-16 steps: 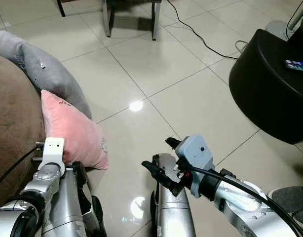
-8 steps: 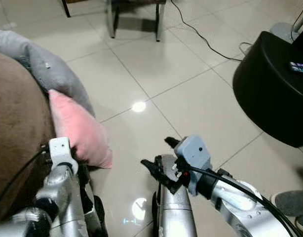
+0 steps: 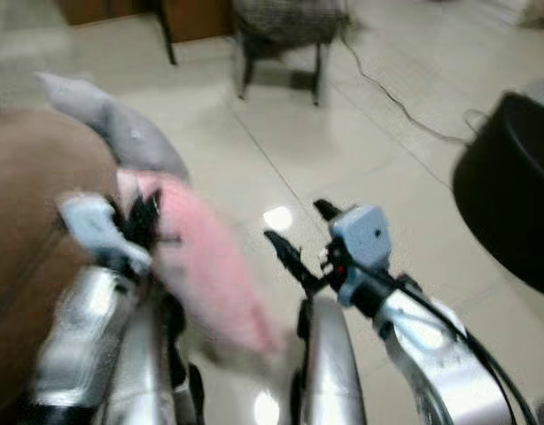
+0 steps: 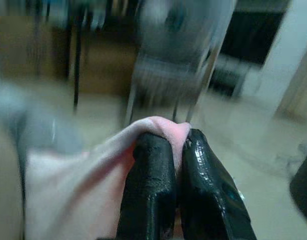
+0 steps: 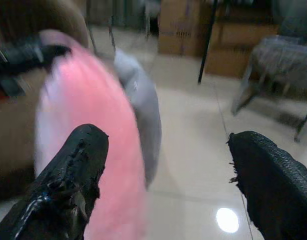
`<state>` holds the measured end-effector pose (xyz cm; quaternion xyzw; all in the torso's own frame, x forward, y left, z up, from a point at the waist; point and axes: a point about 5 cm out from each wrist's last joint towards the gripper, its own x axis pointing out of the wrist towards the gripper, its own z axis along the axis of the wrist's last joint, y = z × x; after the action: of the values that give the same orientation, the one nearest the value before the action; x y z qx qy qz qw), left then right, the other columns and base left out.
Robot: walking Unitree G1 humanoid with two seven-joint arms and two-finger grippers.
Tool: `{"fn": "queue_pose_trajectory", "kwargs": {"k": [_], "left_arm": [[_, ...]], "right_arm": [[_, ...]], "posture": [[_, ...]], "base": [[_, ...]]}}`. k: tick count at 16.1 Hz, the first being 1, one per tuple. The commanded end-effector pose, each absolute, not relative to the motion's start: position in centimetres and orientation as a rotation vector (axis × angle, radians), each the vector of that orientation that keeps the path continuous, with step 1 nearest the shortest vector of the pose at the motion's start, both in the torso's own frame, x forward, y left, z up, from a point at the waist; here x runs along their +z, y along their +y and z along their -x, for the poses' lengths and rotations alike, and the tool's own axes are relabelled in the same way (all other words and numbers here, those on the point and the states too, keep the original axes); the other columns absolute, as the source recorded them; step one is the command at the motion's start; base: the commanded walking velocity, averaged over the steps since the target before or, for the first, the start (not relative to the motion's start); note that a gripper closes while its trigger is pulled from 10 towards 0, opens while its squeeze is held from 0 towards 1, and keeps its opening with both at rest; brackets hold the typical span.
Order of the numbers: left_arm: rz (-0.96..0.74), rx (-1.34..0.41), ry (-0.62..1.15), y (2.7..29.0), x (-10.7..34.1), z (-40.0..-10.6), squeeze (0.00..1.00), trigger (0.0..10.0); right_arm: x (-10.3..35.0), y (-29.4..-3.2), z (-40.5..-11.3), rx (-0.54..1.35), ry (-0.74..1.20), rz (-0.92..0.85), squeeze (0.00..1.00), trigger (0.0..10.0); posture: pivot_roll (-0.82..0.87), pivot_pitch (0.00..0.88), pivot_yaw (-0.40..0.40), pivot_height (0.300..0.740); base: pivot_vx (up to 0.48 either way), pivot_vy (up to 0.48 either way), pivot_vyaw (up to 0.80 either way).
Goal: Move the pillow to the sofa from floor
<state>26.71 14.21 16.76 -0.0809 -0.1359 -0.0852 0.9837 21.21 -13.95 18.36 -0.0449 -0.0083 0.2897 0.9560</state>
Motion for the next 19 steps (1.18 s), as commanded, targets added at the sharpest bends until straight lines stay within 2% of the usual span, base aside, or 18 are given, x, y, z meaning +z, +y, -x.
{"fn": "queue_pose_trajectory", "kwargs": {"k": [1, 4, 7, 9, 13, 19], "left_arm": [[0.153, -0.214, -0.368, 13.6, 19.9, -26.0, 0.00, 0.0], [0.079, -0.195, -0.373, 14.0, 21.7, -26.1, 0.00, 0.0], [-0.019, -0.136, -0.242, 15.5, 20.6, -26.6, 0.00, 0.0], [-0.195, -0.227, -0.211, 15.4, 19.9, -26.7, 0.00, 0.0], [-0.190, -0.205, -0.194, 16.0, 20.1, -26.8, 0.00, 0.0], [-0.134, -0.223, -0.157, 15.4, 19.3, -26.8, 0.00, 0.0]], "right_arm": [[19.1, -13.9, -21.0, 0.555, -0.067, 0.081, 0.00, 10.0], [19.5, -14.7, -21.7, 0.401, -0.093, 0.031, 0.00, 10.0], [18.1, -14.5, -22.8, 0.312, -0.044, -0.004, 0.00, 10.0], [17.4, -14.2, -23.0, 0.292, -0.036, -0.018, 0.00, 10.0], [16.8, -14.3, -23.1, 0.263, -0.031, -0.029, 0.00, 10.0], [16.8, -15.0, -23.3, 0.203, -0.046, 0.002, 0.00, 10.0]], "posture": [[-0.02, 0.000, 0.041, 0.544], [0.01, 0.000, 0.052, 0.574], [0.03, 0.000, 0.075, 0.604], [0.04, 0.000, 0.080, 0.624], [0.05, 0.000, 0.081, 0.654], [0.03, 0.000, 0.103, 0.714]], "base": [[0.000, 0.000, 0.00], [0.000, 0.000, 0.00], [0.000, 0.000, 0.00], [0.000, 0.000, 0.00], [0.000, 0.000, 0.00], [0.000, 0.000, 0.00]]}}
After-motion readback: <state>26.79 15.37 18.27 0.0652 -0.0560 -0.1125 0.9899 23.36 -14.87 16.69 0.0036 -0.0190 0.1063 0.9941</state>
